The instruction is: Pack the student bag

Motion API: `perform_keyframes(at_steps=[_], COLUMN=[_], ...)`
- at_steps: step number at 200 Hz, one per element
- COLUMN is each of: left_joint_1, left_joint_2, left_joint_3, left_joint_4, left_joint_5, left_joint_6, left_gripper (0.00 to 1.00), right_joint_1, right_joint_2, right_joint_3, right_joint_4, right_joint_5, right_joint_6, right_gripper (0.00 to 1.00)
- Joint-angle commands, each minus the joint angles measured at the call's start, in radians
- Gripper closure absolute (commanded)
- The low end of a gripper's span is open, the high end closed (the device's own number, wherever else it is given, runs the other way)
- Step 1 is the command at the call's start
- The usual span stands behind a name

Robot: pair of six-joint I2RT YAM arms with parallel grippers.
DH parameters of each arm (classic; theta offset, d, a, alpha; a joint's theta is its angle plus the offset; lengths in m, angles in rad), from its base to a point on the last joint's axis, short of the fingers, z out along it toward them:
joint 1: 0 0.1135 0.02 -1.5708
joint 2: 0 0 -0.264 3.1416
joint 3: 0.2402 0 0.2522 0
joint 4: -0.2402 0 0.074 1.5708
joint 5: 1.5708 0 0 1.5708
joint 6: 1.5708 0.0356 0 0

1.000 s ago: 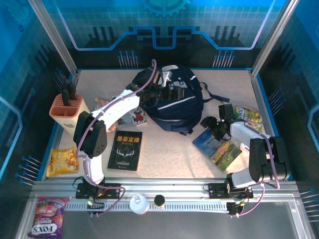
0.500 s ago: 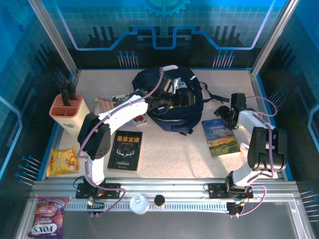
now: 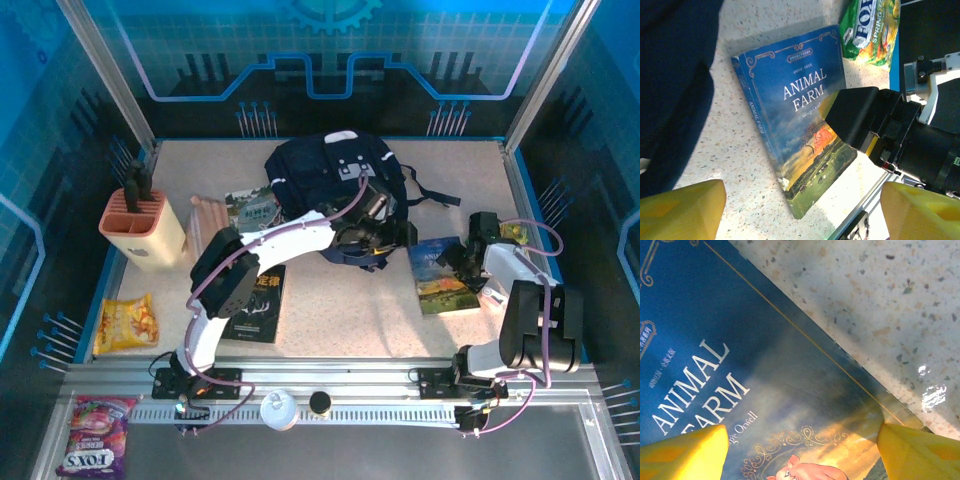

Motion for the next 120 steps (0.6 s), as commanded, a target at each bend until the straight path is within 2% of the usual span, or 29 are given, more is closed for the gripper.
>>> perform_keyframes(at_steps=[1, 34, 54, 82, 120], left_joint_1=[-0.014, -0.02, -0.027, -0.045, -0.065], left_joint_2=[0.033, 0.062, 0.083, 0.119, 0.186], left_joint_3=[0.053, 0.049, 0.054, 0.075, 0.144], left_joint_4=[-0.047, -0.048, -0.045, -0.07, -0.136], left_joint_5=[0.028, 0.056, 0.077, 0.066, 0.01], left_joint_6=[-0.023, -0.036, -0.027, -0.014, 0.013], left_gripper=[0.22, 0.31, 0.38, 0.51, 0.57], right_joint_1=[0.019, 0.081, 0.081, 0.07, 0.016], right_joint_2=[-0.031, -0.114, -0.188, -0.242, -0.159], right_joint_3=[-0.057, -0.108, -0.095, -0.042, -0.018], right_joint_4=[-0.049, -0.049, -0.061, -0.079, -0.012], right_joint_5=[-0.013, -0.094, -0.089, -0.02, -0.06], right_joint_6=[0.088, 0.197, 0.205, 0.123, -0.022], right_gripper=[0.21, 0.25, 0.26, 0.26, 0.34])
